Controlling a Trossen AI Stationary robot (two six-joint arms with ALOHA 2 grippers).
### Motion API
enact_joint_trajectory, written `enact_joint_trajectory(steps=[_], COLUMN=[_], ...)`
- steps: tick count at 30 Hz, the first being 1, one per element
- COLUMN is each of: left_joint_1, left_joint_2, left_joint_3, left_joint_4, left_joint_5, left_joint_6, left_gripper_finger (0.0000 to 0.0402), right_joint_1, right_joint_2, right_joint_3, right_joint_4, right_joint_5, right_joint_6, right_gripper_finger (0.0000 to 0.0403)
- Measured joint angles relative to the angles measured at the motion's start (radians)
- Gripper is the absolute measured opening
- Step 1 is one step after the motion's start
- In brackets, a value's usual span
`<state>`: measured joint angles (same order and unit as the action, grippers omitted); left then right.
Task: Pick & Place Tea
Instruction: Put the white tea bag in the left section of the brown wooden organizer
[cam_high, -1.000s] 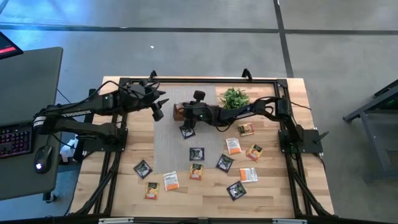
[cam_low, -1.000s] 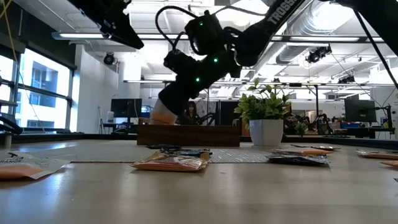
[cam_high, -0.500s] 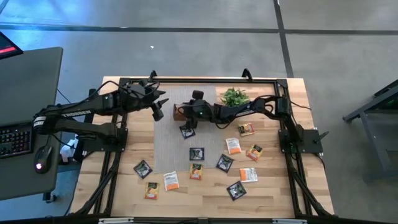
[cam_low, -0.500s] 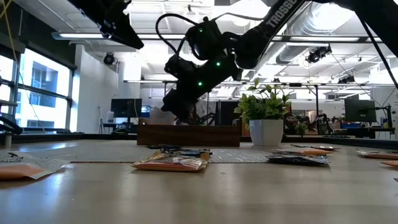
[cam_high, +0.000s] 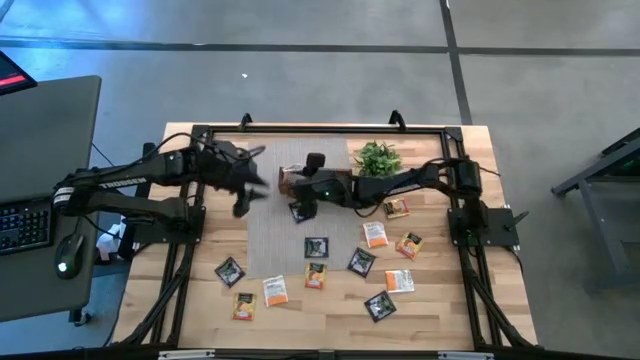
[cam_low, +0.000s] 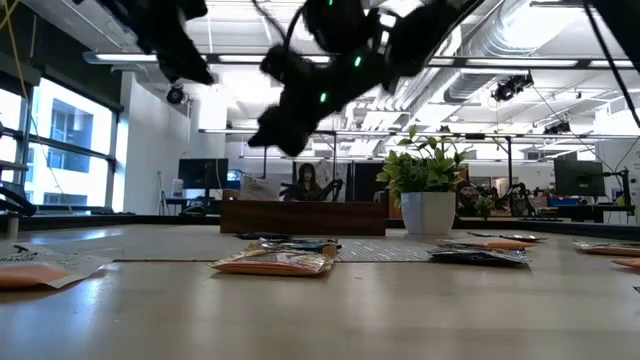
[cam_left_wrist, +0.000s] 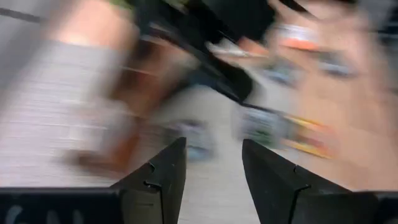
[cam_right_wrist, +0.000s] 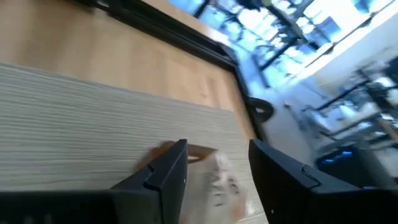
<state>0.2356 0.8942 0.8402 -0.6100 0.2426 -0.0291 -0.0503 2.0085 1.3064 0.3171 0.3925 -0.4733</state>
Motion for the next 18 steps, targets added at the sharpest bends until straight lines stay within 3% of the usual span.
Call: enact_joint_trajectory(steps=[2,4,12,18], left_joint_1=[-0.033,-0.093,-0.451,-0.678], left_joint_2=[0.004,0.021,0.097,0.231], left_joint_3=[-0.033,-0.071,-0.182,-0.200], left_joint_4=[0.012,0.045,0.103,0.227], left_joint_5=[0.124,0.143,-0.110,-0.272], left_joint_6=[-0.049,-0.096,-0.410,-0.785], left_gripper_finger=[0.0153,0.0153,0.0153,0.0153], right_joint_1=[0.025,0.048,0.116,0.131], right_joint_2=[-0.036,-0.063,-0.093,-0.093], right_joint_3=[0.000,0.000,0.000,0.000], right_joint_4=[-0.079,-0.137,-0.190,-0.183], right_joint_5=[-0.017,-0.031,-0.030,-0.073], right_joint_6=[0.048,0.100,0.143,0.214], right_gripper_finger=[0.0161,0.0155,0.0139,0.0138])
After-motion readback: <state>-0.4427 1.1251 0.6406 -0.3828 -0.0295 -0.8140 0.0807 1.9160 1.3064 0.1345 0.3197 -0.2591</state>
